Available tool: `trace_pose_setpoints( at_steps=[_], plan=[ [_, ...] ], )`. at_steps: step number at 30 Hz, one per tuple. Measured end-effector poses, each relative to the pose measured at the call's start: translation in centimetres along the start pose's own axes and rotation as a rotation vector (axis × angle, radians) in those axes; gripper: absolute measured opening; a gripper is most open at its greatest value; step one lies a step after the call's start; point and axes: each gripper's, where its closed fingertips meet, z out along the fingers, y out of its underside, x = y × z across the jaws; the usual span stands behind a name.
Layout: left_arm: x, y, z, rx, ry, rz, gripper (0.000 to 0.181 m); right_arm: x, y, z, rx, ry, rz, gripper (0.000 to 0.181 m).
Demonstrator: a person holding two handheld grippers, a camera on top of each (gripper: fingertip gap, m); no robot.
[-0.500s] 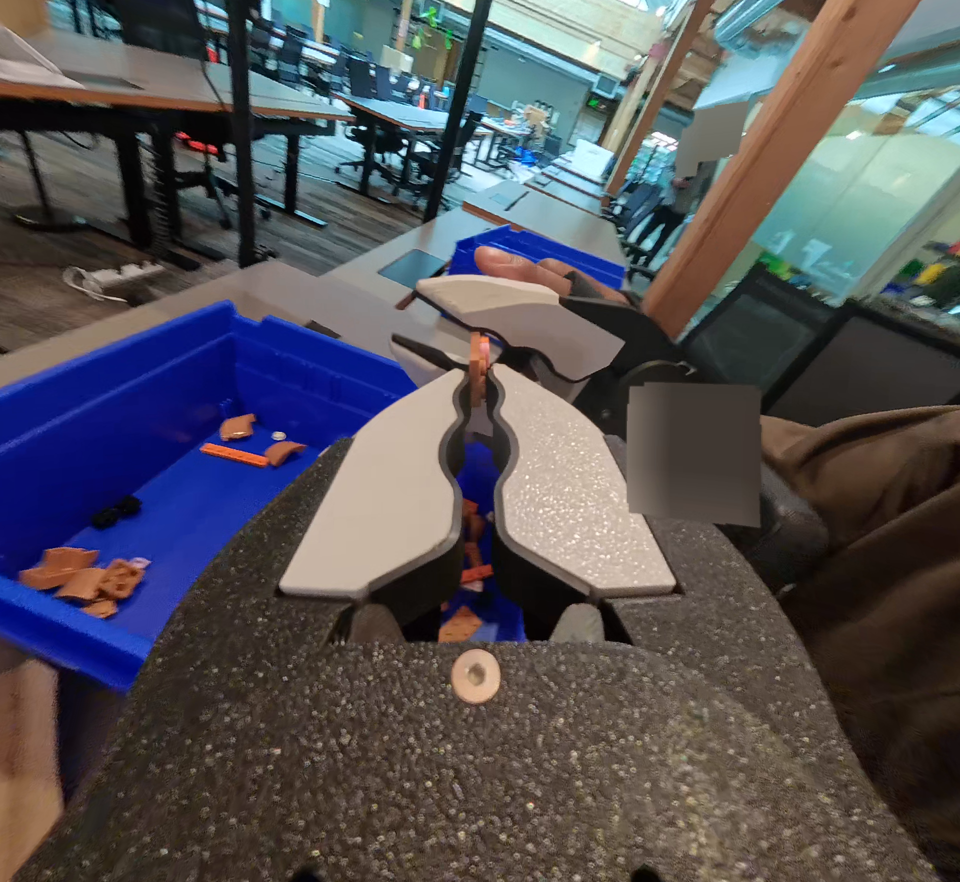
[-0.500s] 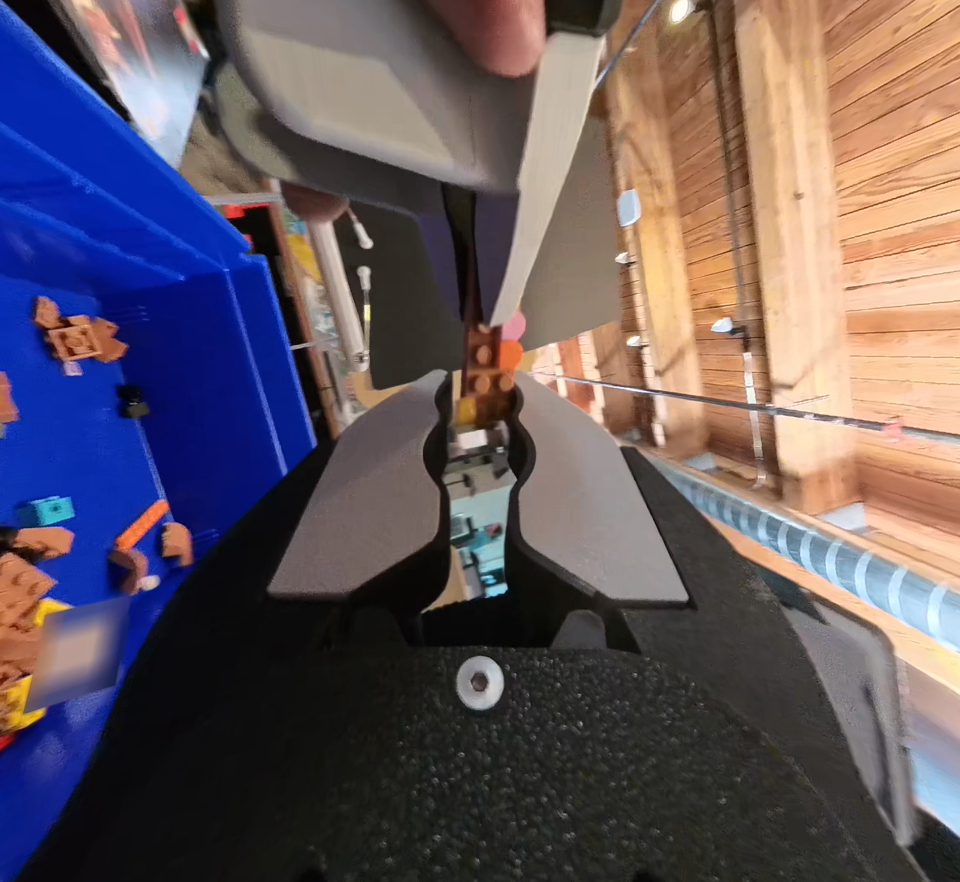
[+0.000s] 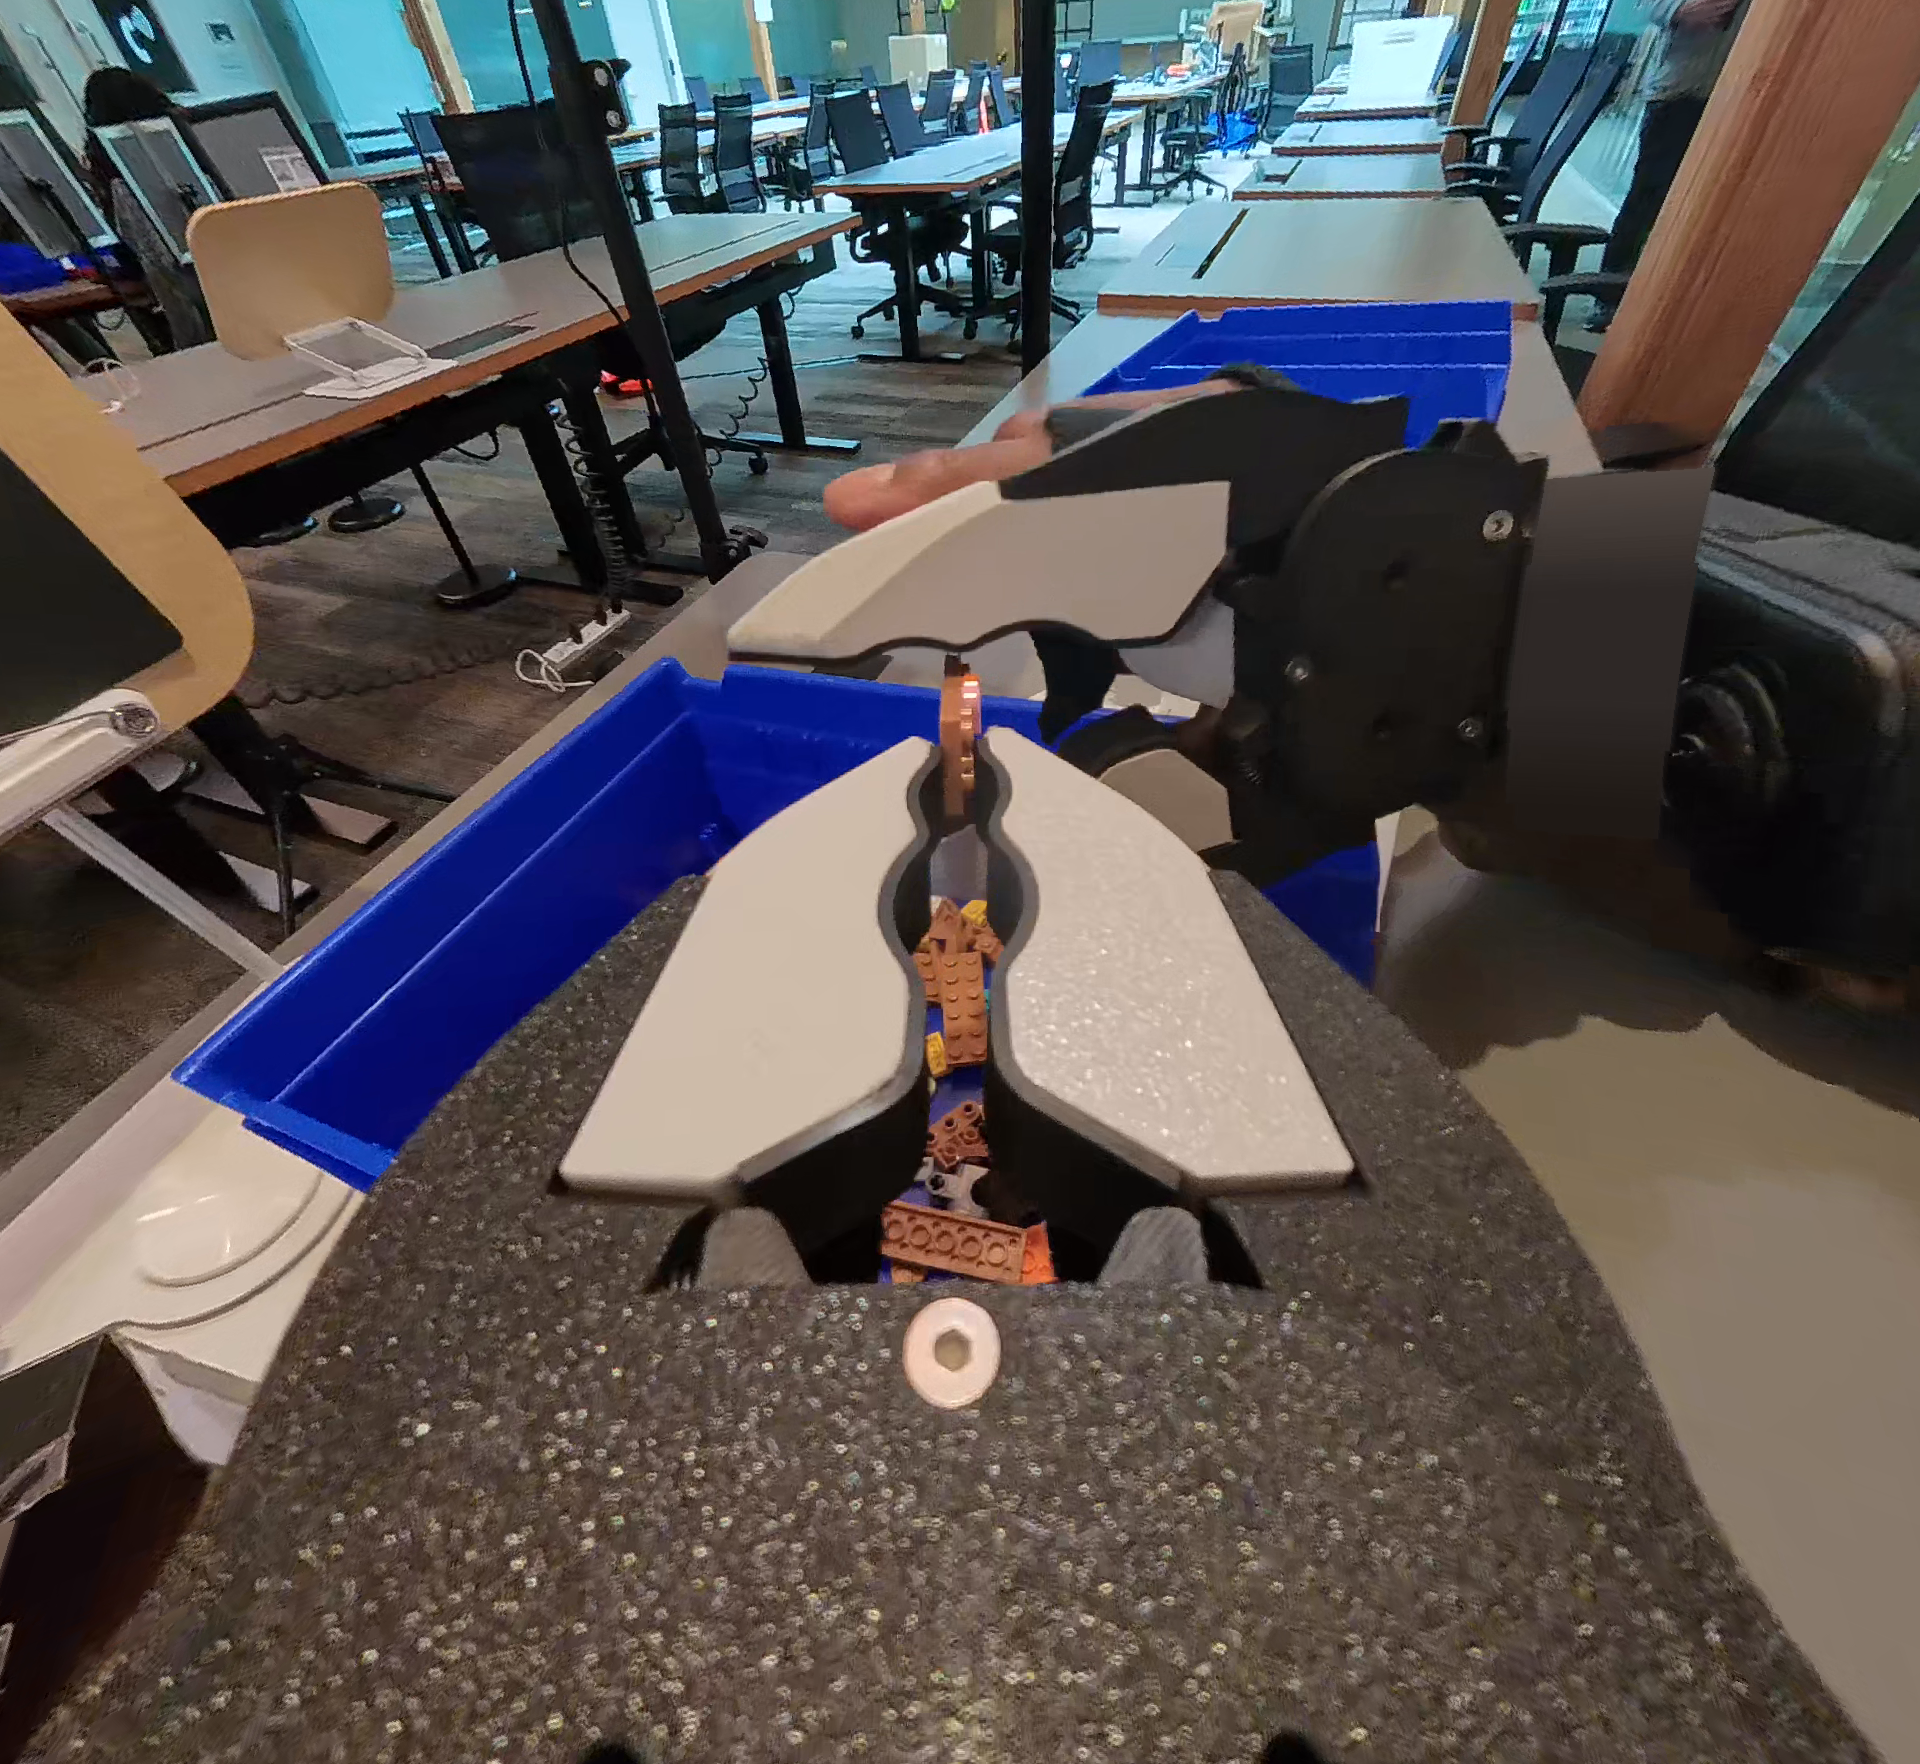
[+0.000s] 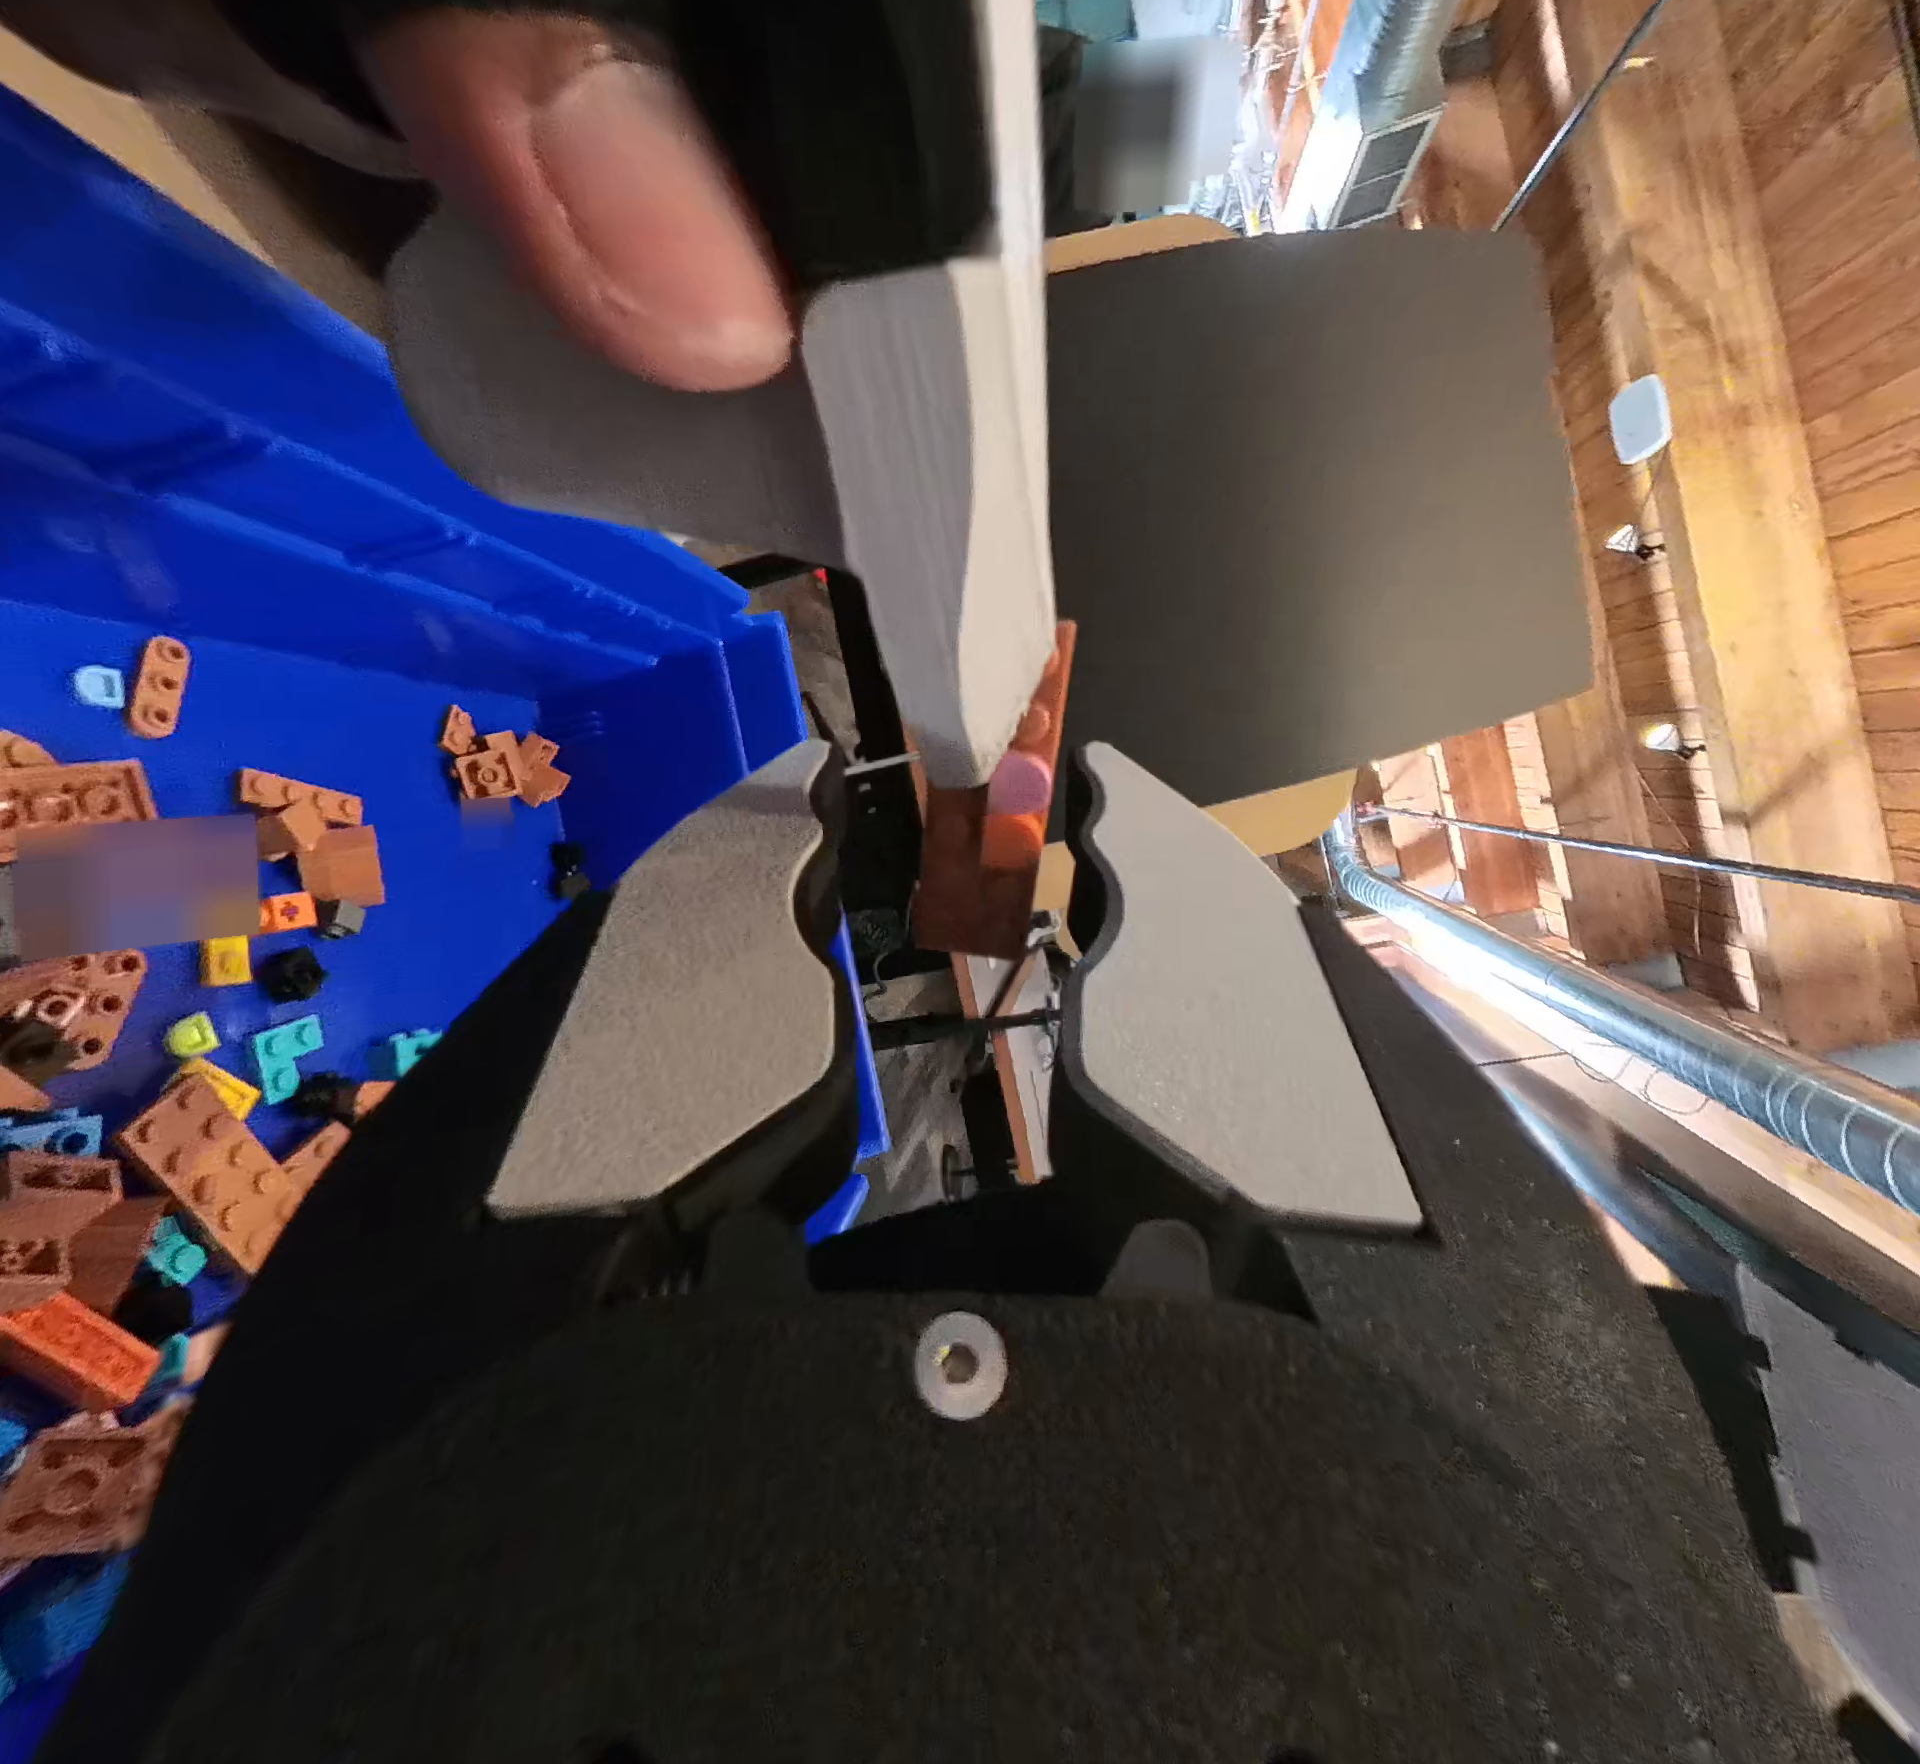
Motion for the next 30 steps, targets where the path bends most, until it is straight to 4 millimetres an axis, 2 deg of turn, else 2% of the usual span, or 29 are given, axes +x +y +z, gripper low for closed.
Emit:
trace_pose_setpoints(
  at_steps=[6, 24, 30],
  plan=[
    [-0.6, 0.3, 0.1, 0.035, 0.023, -0.044, 0.005, -0.7, 0.0, 1.0, 0.034, -0.055, 0.004, 0.034],
    [-0.4, 0.8, 0.7, 0.08, 0.118, -0.16, 0.005, -0.5, 0.3, 1.2, 0.083, 0.003, 0.021, 0.017],
    [-0.4, 1.0, 0.7, 0.069, 0.115, -0.191, 0.005, -0.6, 0.4, 1.3, 0.075, 0.01, 0.023, 0.017]
  ],
)
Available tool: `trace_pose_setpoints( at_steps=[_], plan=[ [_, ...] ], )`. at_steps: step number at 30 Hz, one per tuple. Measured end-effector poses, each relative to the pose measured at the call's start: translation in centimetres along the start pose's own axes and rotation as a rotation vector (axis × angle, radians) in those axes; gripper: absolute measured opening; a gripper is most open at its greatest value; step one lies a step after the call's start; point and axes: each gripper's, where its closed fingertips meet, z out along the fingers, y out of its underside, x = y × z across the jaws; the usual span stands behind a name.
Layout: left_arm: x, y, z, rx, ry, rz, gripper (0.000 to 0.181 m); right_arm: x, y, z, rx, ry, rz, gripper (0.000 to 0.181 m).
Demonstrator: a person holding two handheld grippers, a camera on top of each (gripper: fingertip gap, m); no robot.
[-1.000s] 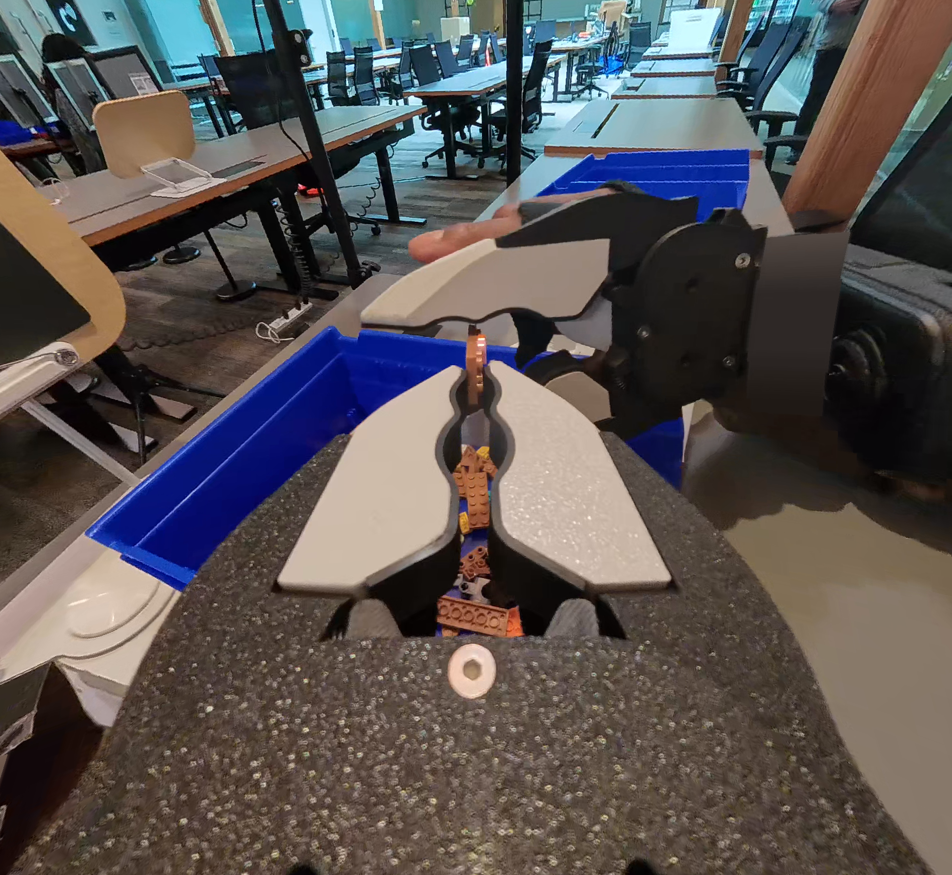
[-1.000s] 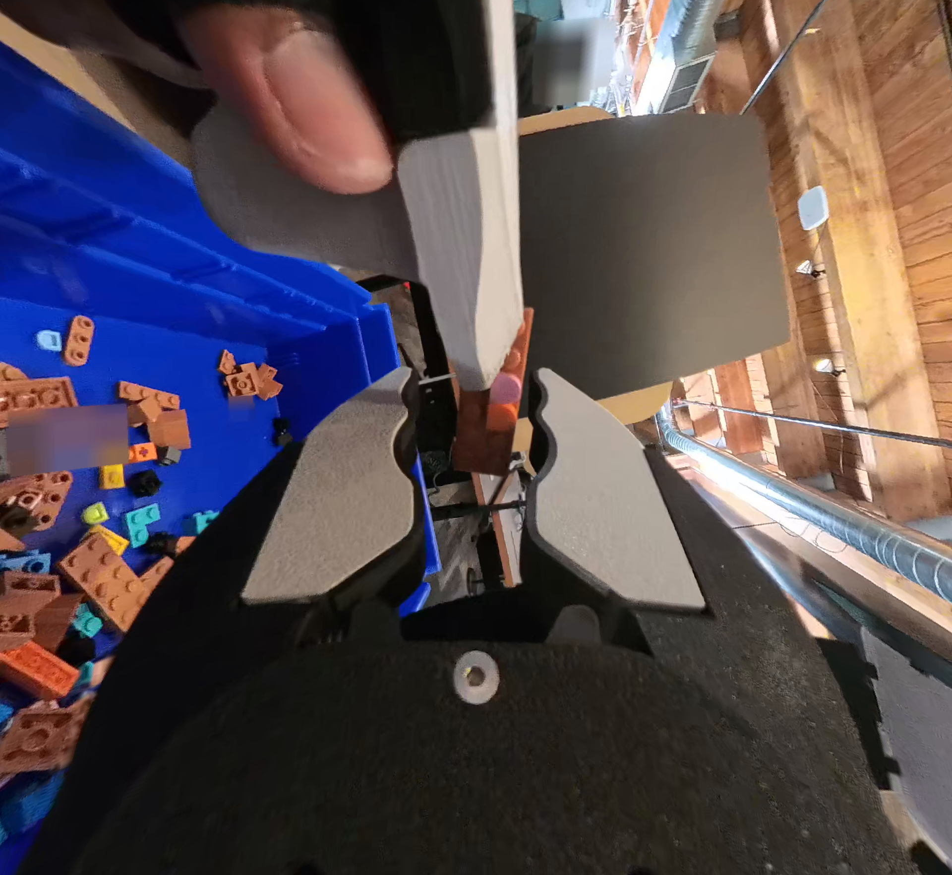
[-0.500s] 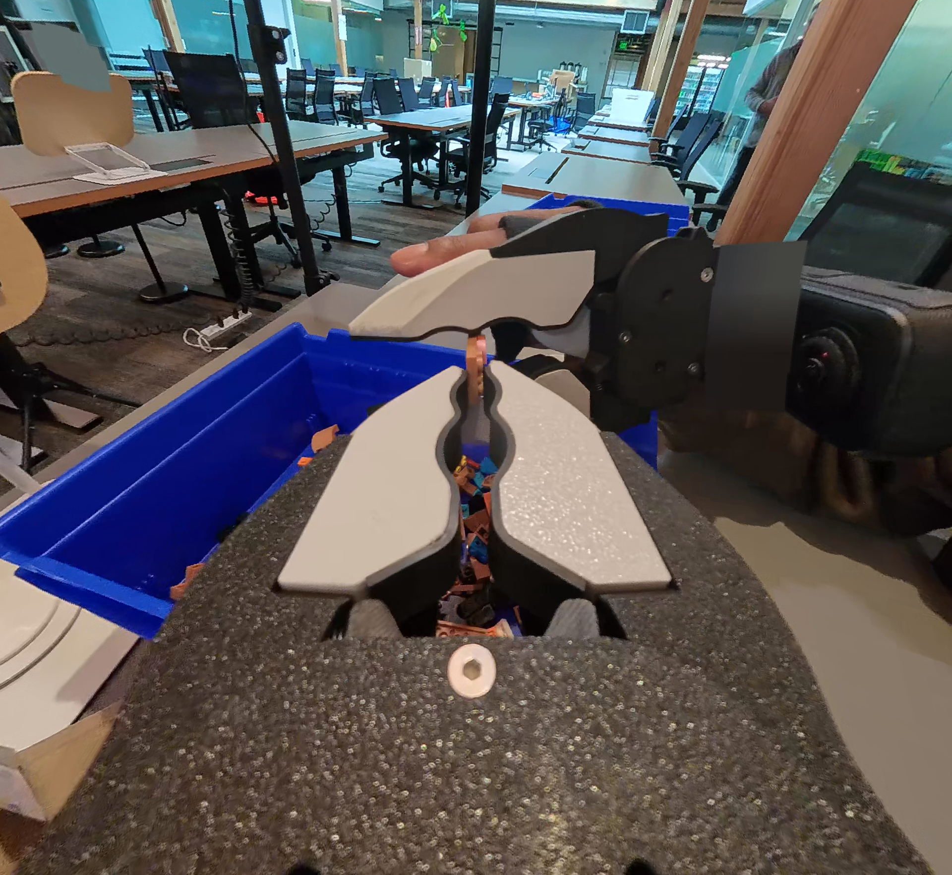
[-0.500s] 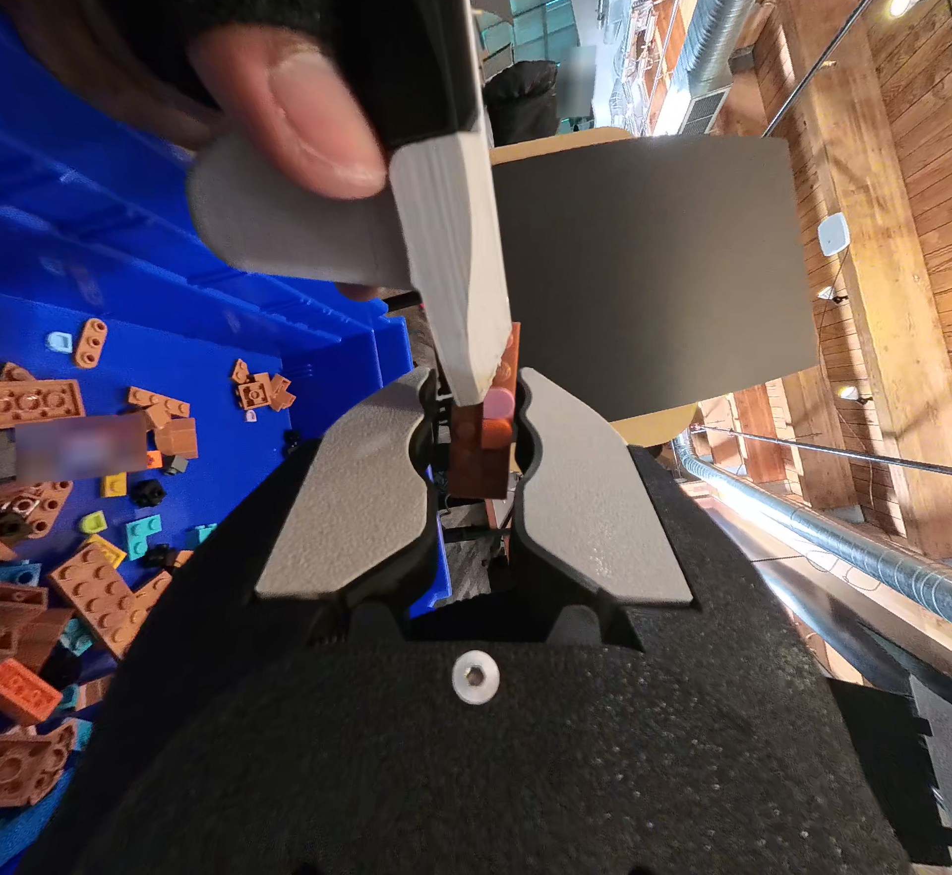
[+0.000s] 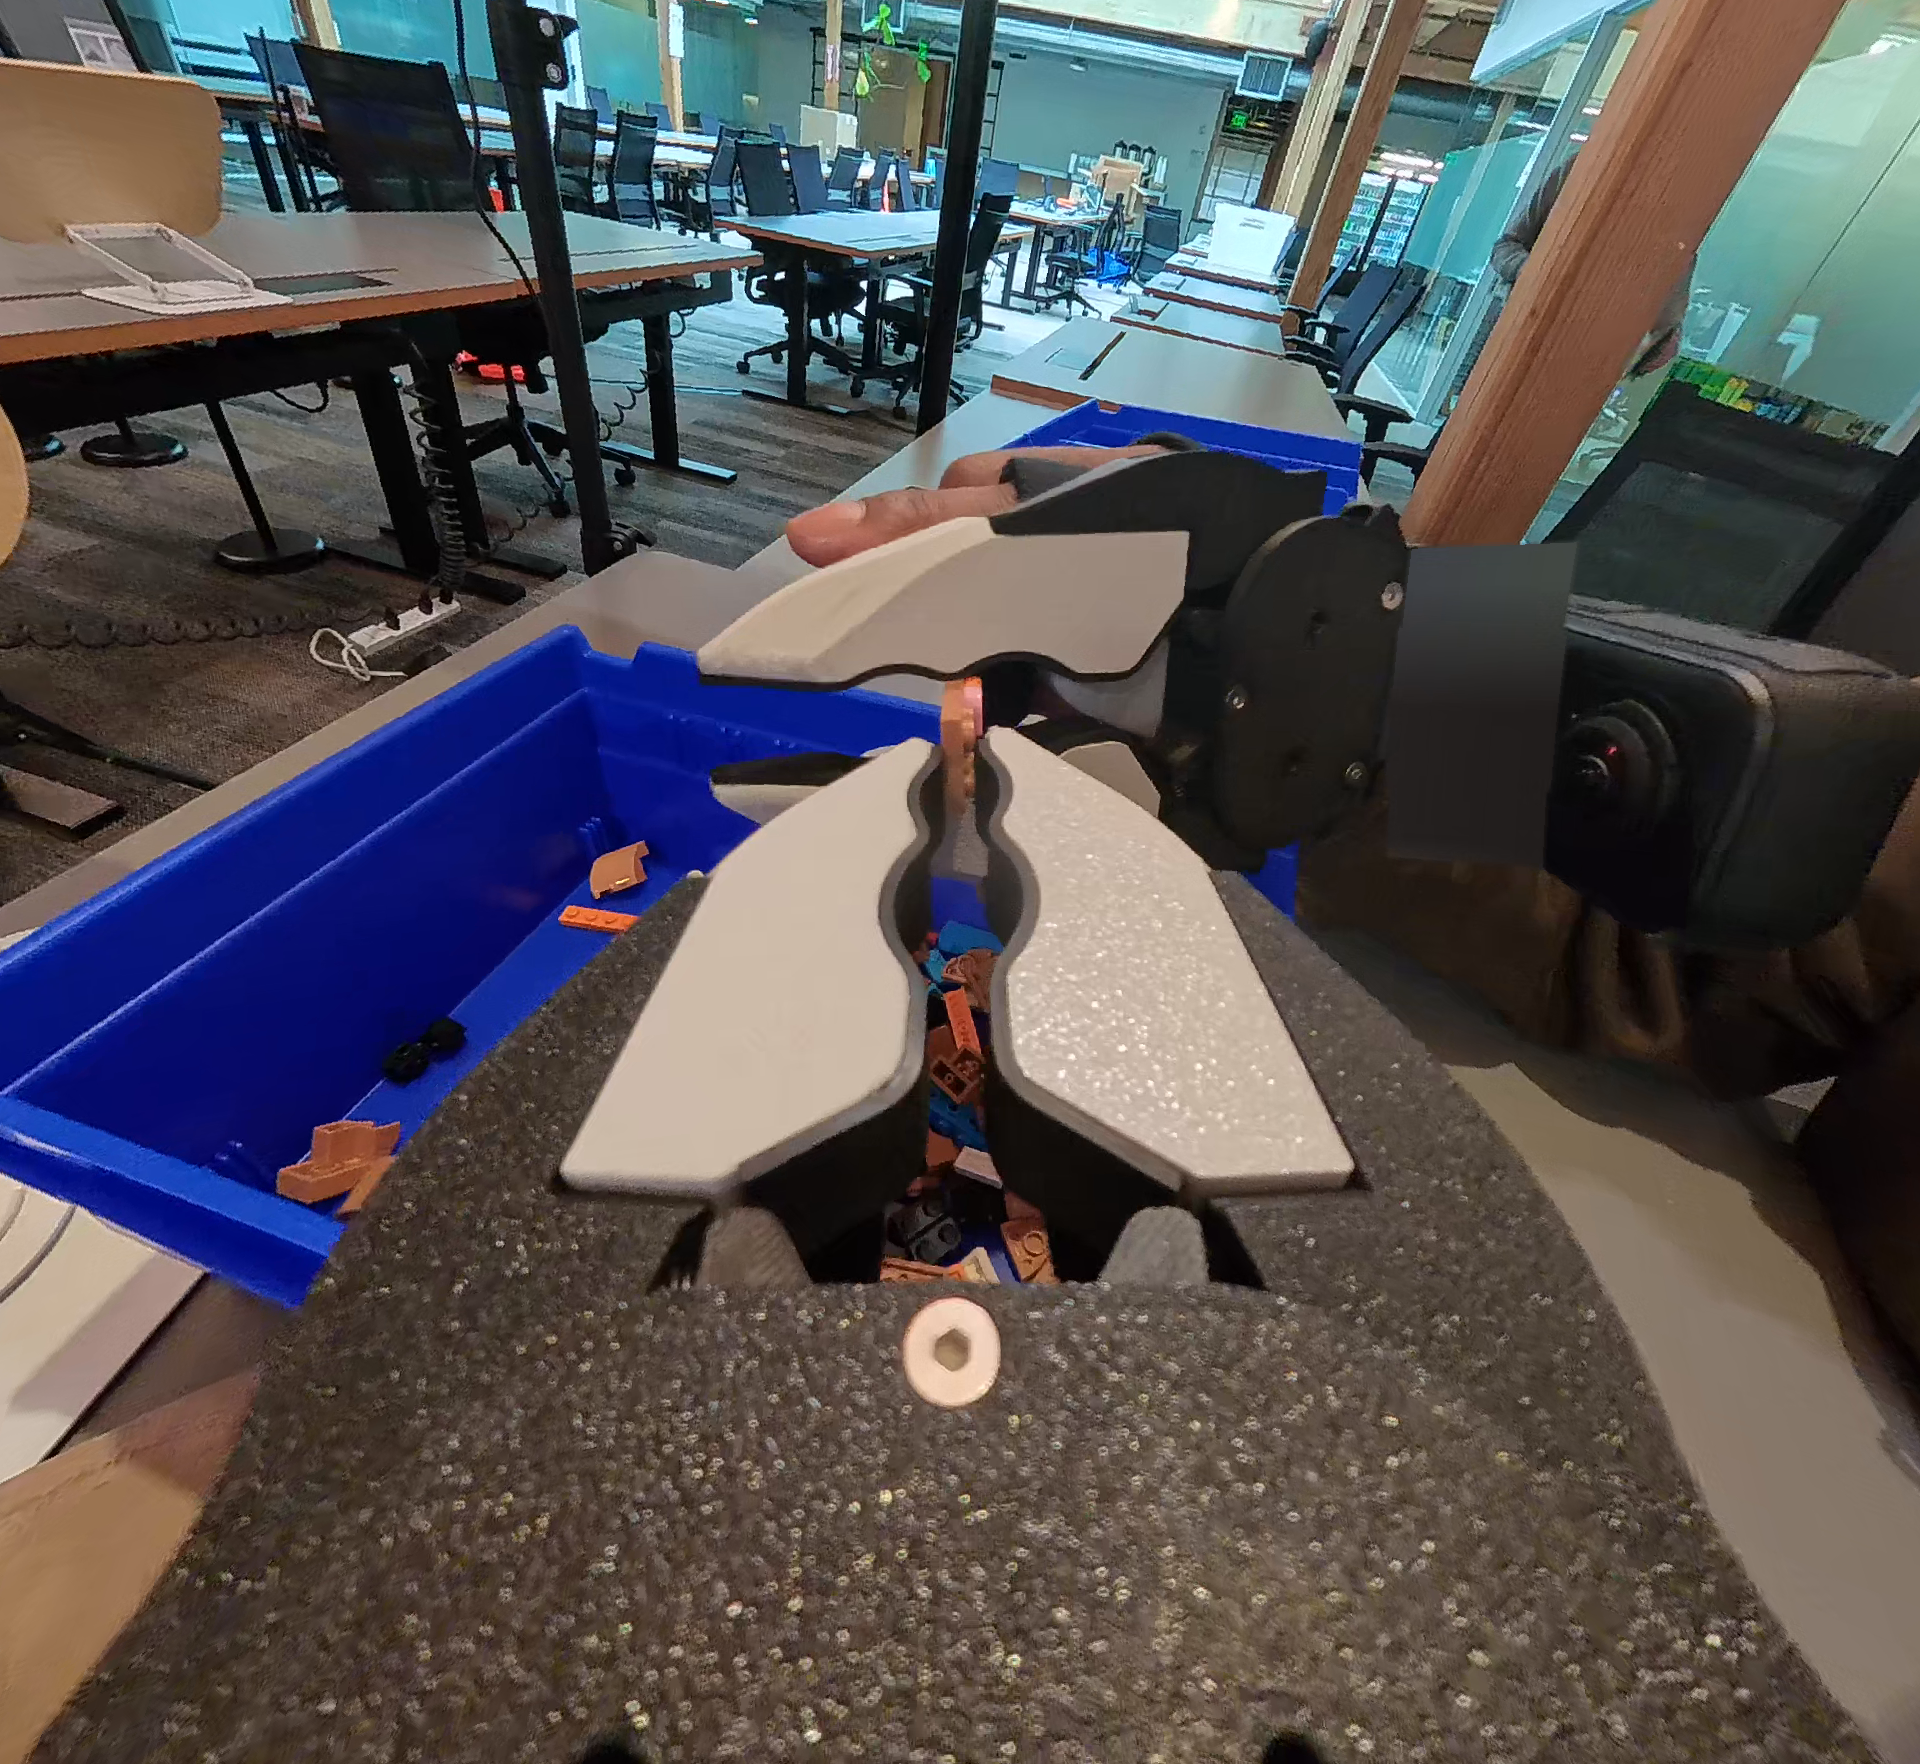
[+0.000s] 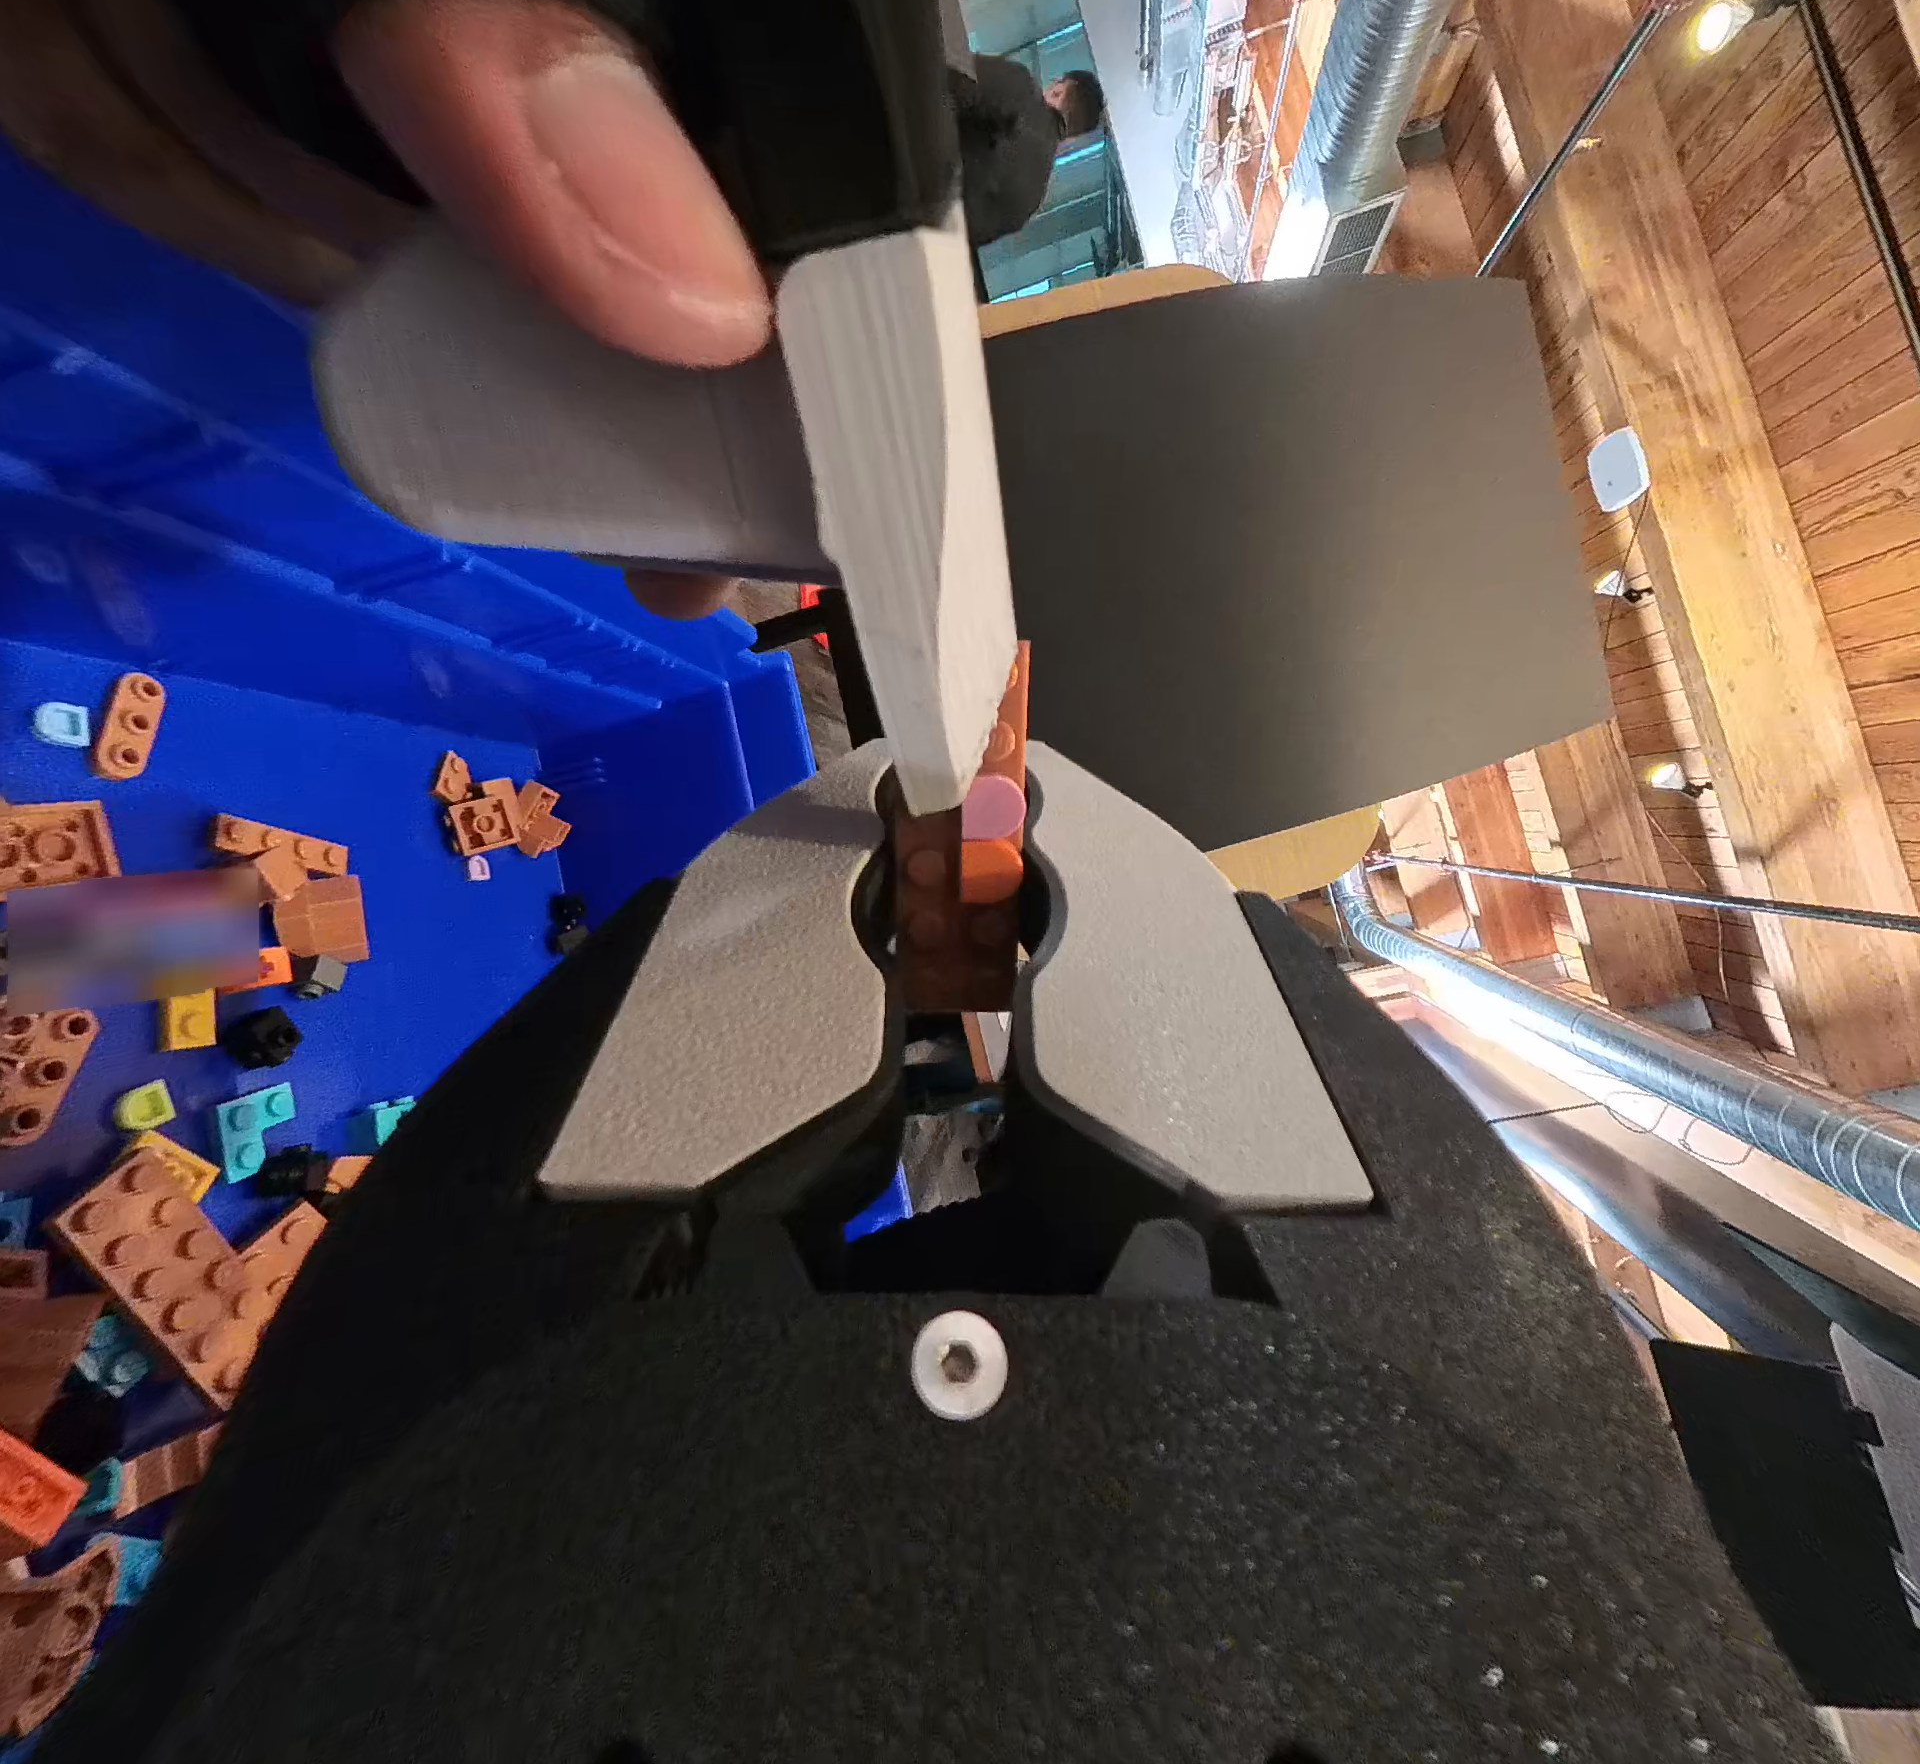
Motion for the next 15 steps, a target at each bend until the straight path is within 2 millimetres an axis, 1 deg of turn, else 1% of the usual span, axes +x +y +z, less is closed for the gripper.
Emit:
trace_pose_setpoints(
  at_steps=[7, 15],
  plan=[
    [-0.13, 0.12, 0.02, -0.009, -0.013, -0.041, 0.005, -0.07, 0.16, 0.06, -0.022, -0.006, -0.015, 0.016],
    [-0.11, 0.11, -0.03, -0.009, 0.021, -0.108, 0.005, 0.5, 0.16, -0.09, -0.058, 0.063, -0.134, 0.015]
  ],
)
